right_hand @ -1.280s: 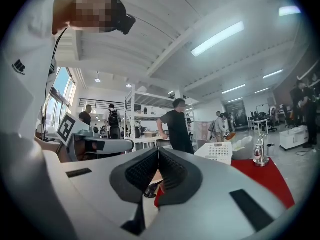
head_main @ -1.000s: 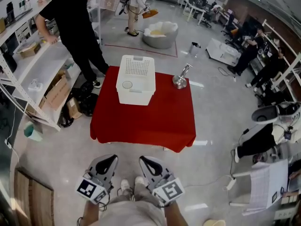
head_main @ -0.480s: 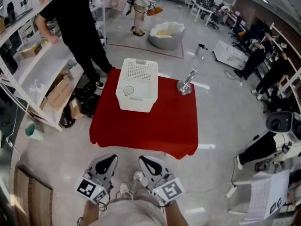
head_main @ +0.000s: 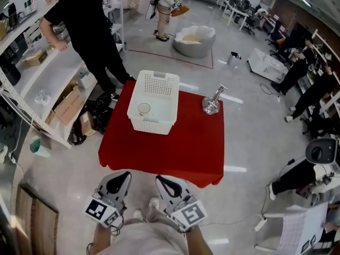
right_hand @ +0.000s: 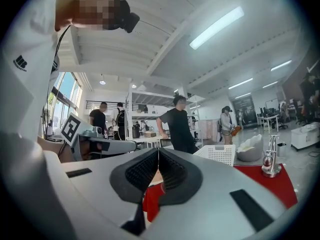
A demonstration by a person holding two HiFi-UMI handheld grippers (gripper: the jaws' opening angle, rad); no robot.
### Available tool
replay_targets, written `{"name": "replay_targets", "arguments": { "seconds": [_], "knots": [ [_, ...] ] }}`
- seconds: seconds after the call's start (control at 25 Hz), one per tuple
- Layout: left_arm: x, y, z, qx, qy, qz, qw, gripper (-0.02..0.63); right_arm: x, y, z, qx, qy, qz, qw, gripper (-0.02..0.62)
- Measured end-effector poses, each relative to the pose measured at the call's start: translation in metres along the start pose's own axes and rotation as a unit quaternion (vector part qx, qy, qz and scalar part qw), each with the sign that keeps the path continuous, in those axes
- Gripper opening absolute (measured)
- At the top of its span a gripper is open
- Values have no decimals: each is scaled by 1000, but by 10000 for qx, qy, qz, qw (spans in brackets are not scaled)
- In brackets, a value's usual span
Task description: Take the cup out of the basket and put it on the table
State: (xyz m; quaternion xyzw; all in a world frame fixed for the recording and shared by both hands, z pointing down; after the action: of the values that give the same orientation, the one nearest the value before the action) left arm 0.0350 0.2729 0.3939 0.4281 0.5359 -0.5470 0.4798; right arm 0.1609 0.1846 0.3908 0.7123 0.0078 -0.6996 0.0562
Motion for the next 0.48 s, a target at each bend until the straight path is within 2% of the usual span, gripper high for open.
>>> {"name": "replay_targets", "arguments": {
  "seconds": [0.48],
  "knots": [
    [10,-4,39,233,28,78,9997,11,1,45,13,244,2,75,9997,9]
  ]
}}
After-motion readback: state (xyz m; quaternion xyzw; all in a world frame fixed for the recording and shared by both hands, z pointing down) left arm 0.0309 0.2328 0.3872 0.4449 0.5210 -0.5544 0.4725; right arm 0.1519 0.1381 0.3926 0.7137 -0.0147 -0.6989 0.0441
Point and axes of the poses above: the fingertips, and each gripper's own axes: z forward along the fingers, y to its right, x out of its top, the point moved 5 cm from there along -z, backward along the fingers, and after that the axes turned 3 degrees about x, right-handed, at the moved point
